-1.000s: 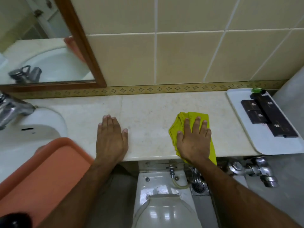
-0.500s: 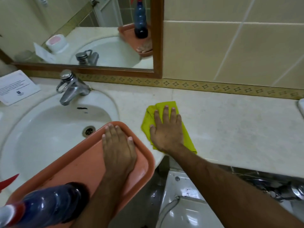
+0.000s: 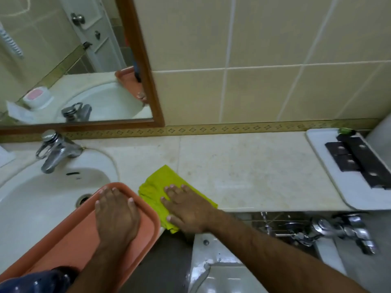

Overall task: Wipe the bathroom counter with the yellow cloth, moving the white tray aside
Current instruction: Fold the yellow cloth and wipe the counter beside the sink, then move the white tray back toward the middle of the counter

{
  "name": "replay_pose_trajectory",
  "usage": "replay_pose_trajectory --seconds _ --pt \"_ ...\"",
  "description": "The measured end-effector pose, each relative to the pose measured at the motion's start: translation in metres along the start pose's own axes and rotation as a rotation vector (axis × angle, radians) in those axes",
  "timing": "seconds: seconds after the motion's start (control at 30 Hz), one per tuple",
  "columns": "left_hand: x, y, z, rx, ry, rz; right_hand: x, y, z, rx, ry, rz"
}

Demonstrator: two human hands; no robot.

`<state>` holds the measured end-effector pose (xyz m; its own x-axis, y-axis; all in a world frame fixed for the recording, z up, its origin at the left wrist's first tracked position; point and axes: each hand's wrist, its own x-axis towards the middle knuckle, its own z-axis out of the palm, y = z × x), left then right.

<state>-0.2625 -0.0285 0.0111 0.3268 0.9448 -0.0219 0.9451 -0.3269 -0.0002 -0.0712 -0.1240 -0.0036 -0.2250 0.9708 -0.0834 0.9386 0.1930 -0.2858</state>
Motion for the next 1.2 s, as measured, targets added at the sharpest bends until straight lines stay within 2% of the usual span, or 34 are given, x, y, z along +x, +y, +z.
replay_pose_trajectory --seconds 0.07,0.17,0.23,0.33,0.43,0.53,0.6,0.67,0.73,0.87,0.97,1.07,1.2 --pt "-0.003 0.007 -0.011 0.047 -0.032 0.025 -0.04 0.006 -0.008 0.076 0.004 -0.026" --pt "-0.003 0.03 -0.026 0.029 -0.005 -0.006 -0.105 0.018 -0.018 0.122 0.128 0.007" --pt "0.0 0.063 -0.036 -0.038 0.094 -0.004 -0.146 0.03 -0.025 0.107 0.199 0.11" --pt "0.002 0.154 -0.047 -0.141 0.193 0.167 -0.206 0.058 -0.039 0.087 0.33 0.319" --pt "0.003 0.264 -0.048 -0.205 0.189 0.376 -0.257 0.102 -0.057 0.182 0.61 0.635" --pt "0.003 0.374 -0.045 -0.229 0.186 0.592 -0.304 0.148 -0.062 0.32 0.919 1.052" --pt "0.003 0.436 -0.042 -0.23 0.179 0.681 -0.332 0.17 -0.056 0.405 1.041 1.36" --pt "0.004 0.491 -0.037 -0.243 0.143 0.698 -0.357 0.187 -0.043 0.513 1.12 1.602" --pt "0.009 0.537 -0.03 -0.324 0.038 0.616 -0.374 0.2 -0.03 0.64 1.135 1.761" --pt "0.031 0.587 -0.009 -0.494 -0.133 0.405 -0.374 0.216 -0.015 1.069 1.25 1.766" --pt "0.042 0.602 0.002 -0.509 -0.104 0.368 -0.368 0.228 -0.018 1.195 1.278 1.802" --pt "0.049 0.608 0.004 -0.515 -0.092 0.336 -0.365 0.233 -0.025 1.177 1.22 1.872" --pt "0.047 0.598 0.002 -0.581 -0.114 0.359 -0.373 0.23 -0.037 0.978 1.133 1.89"
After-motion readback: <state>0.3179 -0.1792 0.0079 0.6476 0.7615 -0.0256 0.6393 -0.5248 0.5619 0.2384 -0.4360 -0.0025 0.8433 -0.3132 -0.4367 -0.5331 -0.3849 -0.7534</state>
